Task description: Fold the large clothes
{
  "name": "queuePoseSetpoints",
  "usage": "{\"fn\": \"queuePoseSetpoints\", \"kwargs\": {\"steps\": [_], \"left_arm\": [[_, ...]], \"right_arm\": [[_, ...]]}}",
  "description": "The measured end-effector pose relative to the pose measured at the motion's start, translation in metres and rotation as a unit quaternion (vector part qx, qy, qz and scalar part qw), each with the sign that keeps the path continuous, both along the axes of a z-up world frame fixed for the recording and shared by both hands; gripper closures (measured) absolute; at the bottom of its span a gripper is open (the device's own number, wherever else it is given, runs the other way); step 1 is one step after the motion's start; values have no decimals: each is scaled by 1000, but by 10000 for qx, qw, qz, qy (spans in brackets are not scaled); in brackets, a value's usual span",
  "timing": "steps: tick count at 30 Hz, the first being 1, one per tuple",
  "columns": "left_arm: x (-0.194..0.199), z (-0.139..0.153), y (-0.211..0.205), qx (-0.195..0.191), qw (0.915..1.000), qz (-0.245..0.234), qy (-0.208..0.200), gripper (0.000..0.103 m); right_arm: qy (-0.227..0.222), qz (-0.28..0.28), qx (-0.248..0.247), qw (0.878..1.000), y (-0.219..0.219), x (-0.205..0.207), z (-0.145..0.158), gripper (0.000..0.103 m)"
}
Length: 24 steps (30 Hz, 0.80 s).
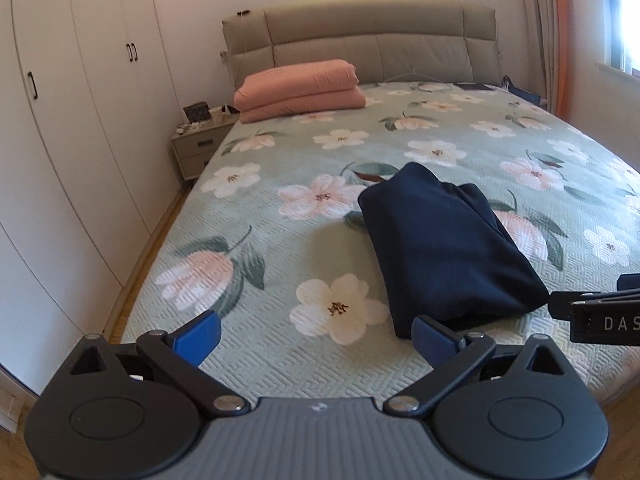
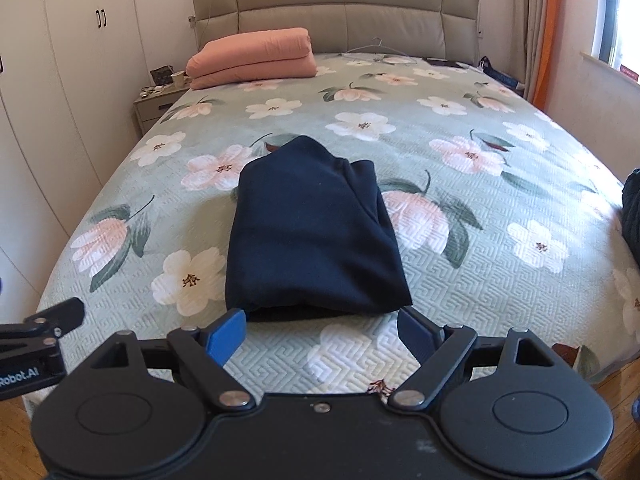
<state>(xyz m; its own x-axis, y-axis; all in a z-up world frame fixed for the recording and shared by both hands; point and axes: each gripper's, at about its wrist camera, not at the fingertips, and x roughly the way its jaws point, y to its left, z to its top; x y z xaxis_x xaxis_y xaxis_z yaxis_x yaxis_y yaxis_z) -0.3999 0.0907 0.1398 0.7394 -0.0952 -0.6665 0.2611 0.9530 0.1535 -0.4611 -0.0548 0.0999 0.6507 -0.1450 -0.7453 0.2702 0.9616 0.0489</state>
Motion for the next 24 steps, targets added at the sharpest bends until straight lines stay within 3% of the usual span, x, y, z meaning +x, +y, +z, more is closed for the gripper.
{"fn": "queuePoseSetpoints", "kwargs": {"steps": [24], "left_arm": [[0,-4,-4,127,9999,-72,91,1]], "right_arm": [[123,48,79,9999,0,4,-3,5]]}}
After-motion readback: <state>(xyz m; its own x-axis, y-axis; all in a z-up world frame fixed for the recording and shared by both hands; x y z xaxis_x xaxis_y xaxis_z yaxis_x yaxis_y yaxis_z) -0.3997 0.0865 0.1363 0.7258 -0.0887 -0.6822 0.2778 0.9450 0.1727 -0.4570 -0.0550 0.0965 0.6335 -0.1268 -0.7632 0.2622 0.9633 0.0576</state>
